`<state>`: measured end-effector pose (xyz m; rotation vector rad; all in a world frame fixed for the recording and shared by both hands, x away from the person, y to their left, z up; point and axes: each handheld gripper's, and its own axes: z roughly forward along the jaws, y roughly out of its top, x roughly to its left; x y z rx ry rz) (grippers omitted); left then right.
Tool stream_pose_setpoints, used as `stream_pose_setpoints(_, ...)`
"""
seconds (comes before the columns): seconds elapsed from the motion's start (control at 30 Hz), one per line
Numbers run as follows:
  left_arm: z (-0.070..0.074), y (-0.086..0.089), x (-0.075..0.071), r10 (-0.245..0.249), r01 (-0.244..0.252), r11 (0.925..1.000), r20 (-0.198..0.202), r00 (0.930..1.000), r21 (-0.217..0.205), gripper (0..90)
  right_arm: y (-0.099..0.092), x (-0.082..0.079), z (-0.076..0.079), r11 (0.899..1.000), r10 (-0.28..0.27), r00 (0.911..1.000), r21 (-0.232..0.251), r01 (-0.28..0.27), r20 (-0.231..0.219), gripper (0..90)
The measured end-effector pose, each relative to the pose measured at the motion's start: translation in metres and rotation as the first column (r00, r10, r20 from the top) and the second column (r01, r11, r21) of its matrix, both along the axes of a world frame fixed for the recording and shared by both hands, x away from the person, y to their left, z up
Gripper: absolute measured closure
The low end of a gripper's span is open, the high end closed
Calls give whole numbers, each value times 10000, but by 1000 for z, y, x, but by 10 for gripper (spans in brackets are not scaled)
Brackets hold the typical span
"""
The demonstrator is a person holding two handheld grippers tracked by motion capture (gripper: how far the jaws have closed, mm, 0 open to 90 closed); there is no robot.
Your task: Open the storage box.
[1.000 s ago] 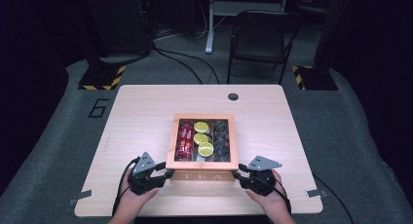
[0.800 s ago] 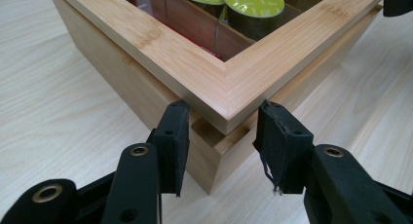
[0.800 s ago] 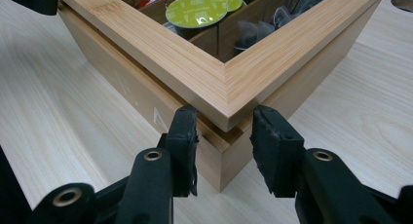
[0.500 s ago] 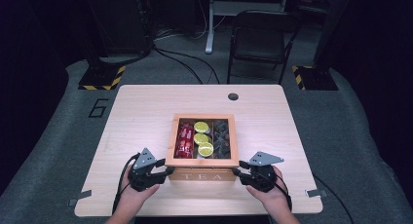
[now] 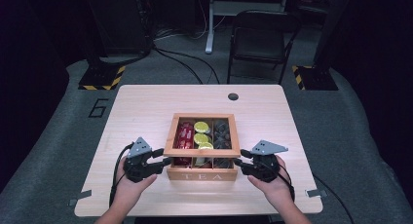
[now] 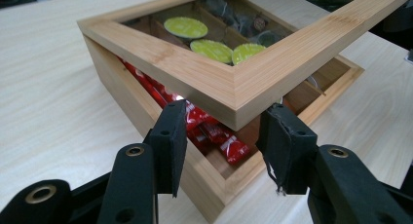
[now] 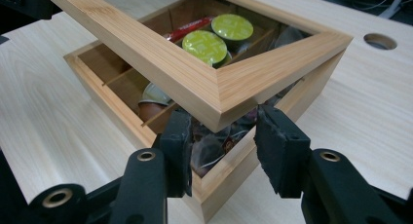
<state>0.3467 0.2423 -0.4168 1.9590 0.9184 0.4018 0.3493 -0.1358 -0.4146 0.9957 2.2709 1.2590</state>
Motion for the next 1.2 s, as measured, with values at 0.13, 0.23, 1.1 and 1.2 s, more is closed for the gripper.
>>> stream_pose_setpoints(0.13,9,-2,1,89,-91,9999,177,9998,133,535,1,3,8,10000,-5,9999,-9,5,135,564)
stream_pose_setpoints(0.23,14,-2,3,140,-145,9998,290,9995,166,535,1,4,12,10000,14,9998,39,-15,211,547)
stream_pose_setpoints(1.1,47,0,19,94,-89,9999,548,9985,-98,543,8,17,47,9984,55,9925,-573,15,1220,511)
stream_pose_setpoints(1.2,51,1,23,60,-54,9999,450,9990,-149,542,9,20,49,9984,47,9922,-567,24,1242,510)
